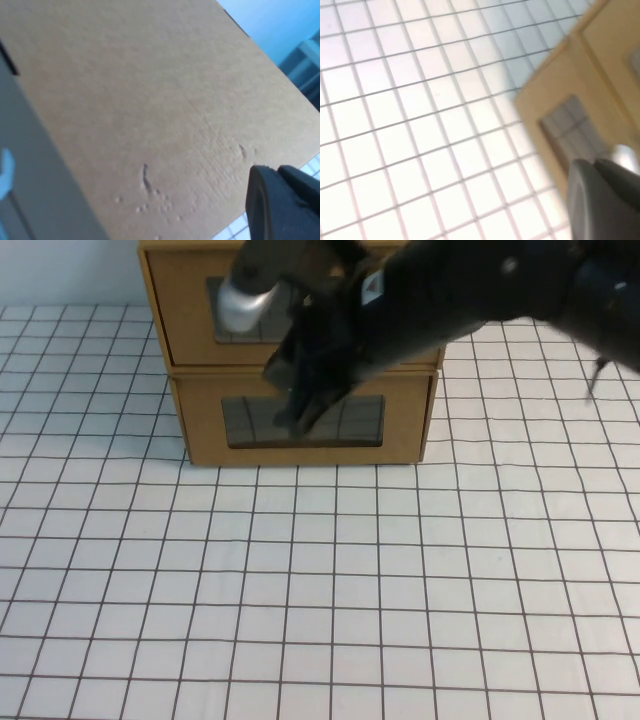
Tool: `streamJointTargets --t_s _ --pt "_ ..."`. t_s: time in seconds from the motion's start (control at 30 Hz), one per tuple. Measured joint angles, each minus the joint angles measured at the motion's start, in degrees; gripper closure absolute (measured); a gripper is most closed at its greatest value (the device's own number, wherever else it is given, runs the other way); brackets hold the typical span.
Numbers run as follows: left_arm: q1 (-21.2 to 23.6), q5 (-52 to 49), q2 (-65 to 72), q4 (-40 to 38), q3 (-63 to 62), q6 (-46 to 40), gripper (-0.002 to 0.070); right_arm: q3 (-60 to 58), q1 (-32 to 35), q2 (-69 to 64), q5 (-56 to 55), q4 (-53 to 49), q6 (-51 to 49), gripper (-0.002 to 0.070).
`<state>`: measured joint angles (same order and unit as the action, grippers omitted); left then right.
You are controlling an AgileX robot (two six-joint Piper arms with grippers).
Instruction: Close the shoe box
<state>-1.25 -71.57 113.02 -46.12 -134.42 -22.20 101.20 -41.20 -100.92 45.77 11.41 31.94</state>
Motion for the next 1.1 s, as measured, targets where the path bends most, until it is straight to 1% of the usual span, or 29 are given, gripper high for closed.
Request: streamJointTargets --t_s 0.13,0.27,0.43,0.57,0.67,0.77,0.87,1.0,1.1 --pt "0.9 -0.5 -4.3 5.2 0.0 0.0 0.068 0.0 7.4 3.4 0.7 4.1 -0.4 0.069" --pt "1.3 -0.7 -9.1 10.5 0.0 0.0 0.068 0.1 19.0 7.7 4.2 12.5 0.5 0.0689" --pt "2.3 -1.0 -15.4 13.9 0.0 0.4 0.068 0.2 33.0 13.2 9.5 24.4 5.3 0.0689" --pt "2.4 -1.2 -21.0 17.2 0.9 0.8 0.068 -2.1 42.4 19.5 8.3 29.5 6.1 0.0689" --pt "2.4 -1.2 -26.2 20.8 4.0 0.8 0.068 -6.4 47.9 26.0 3.8 30.8 6.2 0.0689" --pt "2.4 -1.4 -32.4 24.7 9.3 0.9 0.068 -11.9 50.2 32.5 -0.6 31.1 8.1 0.0689" --pt "2.4 -1.5 -39.6 27.9 17.4 0.9 0.068 -18.4 50.2 38.4 -3.2 33.2 11.6 0.069" --pt "2.3 0.1 -48.2 29.5 29.9 0.9 0.068 -28.9 49.2 44.6 -7.1 40.5 17.2 0.0689" --pt "0.5 4.1 -54.4 29.9 41.0 1.0 0.068 -36.0 47.4 48.0 -10.7 46.4 23.6 0.0689"
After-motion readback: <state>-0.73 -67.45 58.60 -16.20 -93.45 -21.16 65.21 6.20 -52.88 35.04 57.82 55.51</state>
